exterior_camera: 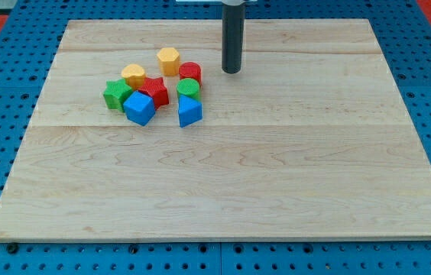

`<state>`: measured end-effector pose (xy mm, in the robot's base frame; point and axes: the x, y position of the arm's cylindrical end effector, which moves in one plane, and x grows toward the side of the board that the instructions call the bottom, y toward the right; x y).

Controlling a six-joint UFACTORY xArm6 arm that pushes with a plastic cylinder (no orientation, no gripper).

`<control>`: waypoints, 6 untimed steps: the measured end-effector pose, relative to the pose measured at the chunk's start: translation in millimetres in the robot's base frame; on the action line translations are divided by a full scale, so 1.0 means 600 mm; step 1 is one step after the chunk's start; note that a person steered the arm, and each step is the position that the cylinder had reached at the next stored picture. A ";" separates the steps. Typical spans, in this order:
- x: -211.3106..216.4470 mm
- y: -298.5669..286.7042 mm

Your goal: Slightly place the red circle to the top left of the green circle

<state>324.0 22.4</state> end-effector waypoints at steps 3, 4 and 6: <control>0.000 -0.048; 0.000 -0.066; 0.001 -0.103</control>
